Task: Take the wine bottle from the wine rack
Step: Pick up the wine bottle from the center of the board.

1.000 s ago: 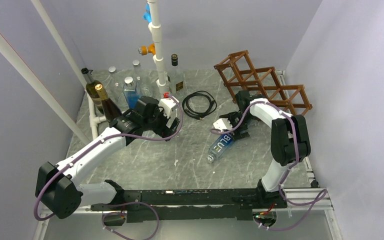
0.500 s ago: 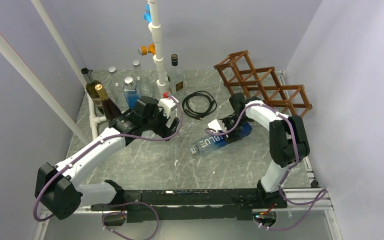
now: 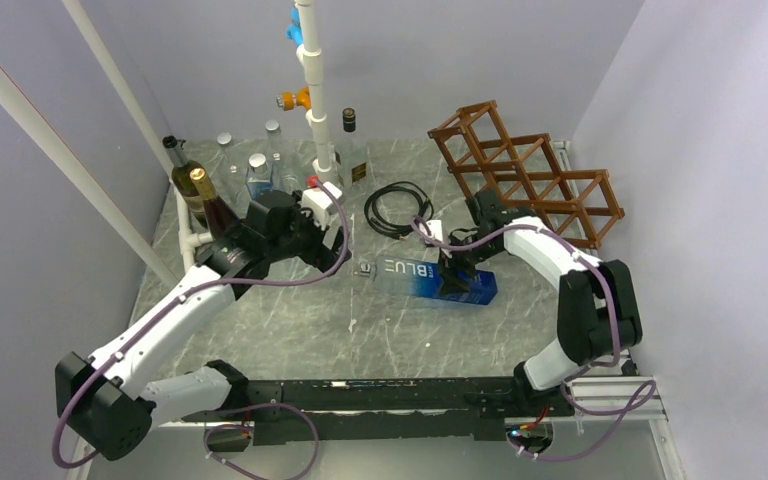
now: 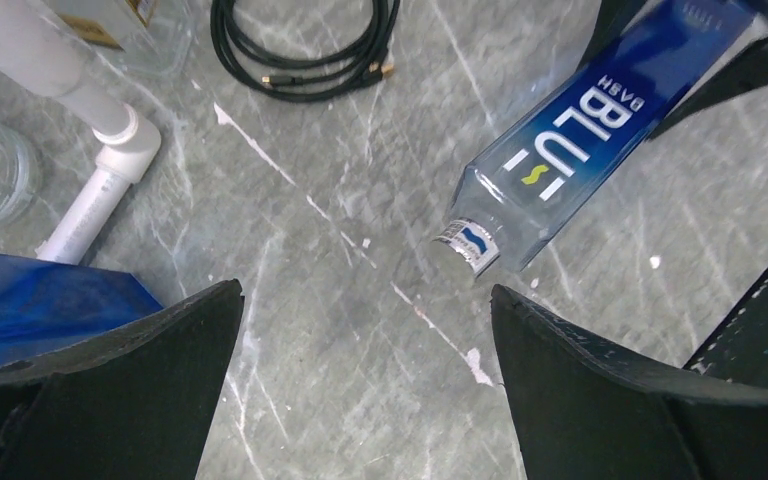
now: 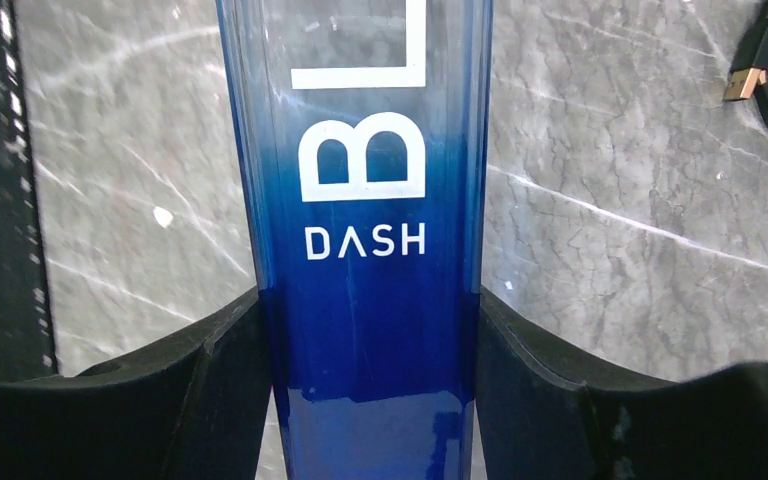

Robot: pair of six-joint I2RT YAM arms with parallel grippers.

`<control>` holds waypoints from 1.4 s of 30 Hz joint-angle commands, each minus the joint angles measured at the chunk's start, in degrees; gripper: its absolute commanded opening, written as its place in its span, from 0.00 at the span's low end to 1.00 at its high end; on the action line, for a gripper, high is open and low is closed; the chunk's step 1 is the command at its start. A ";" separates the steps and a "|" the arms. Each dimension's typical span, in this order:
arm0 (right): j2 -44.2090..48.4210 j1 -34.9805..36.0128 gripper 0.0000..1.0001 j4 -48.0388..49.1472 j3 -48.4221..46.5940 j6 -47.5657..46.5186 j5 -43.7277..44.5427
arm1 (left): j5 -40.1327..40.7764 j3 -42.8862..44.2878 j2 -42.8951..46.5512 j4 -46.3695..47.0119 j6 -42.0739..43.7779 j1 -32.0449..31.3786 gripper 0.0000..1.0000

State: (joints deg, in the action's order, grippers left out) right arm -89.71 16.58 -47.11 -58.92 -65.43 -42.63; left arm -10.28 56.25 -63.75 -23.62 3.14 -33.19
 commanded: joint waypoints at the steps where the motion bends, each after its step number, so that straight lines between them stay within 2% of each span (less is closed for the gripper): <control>1: 5.96 -0.84 0.00 5.25 0.41 12.73 -10.24 | -7.17 -1.14 4.51 6.37 -6.35 2.74 1.00; 5: 7.98 -3.53 0.00 8.68 2.07 18.82 -15.79 | -11.97 -4.23 7.84 11.93 -15.66 4.44 1.00; 7: 8.53 -4.84 0.00 11.24 3.39 22.41 -18.23 | -13.65 -7.39 9.49 18.14 -21.73 4.45 0.99; 10: 9.33 -5.77 0.00 17.55 5.22 29.53 -18.22 | -16.03 -13.24 11.31 28.17 -31.58 4.41 1.00; 12: 9.99 -6.15 0.00 20.41 6.44 32.43 -18.71 | -15.63 -14.61 12.02 30.36 -36.95 4.02 0.99; 15: 11.23 -7.12 0.00 24.89 8.08 37.20 -20.25 | -11.50 -14.17 13.43 28.76 -40.82 1.44 0.99; 24: 12.54 -9.15 0.00 33.31 11.46 47.28 -25.21 | 9.69 -16.94 13.82 28.49 -51.82 -9.15 1.00; 31: 11.90 -9.37 0.00 37.33 13.07 51.33 -27.24 | 16.86 -14.24 7.95 28.84 -53.34 -15.13 0.99; 42: 11.24 -9.37 0.00 40.60 14.18 54.70 -28.94 | 21.13 -17.68 0.88 44.24 -54.82 -17.05 0.99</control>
State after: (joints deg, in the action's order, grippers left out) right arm -79.92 7.42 -12.73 -44.14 -13.82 -63.64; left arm 7.27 39.64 -62.00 10.28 -49.95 -49.76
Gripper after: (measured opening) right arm 0.643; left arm 0.995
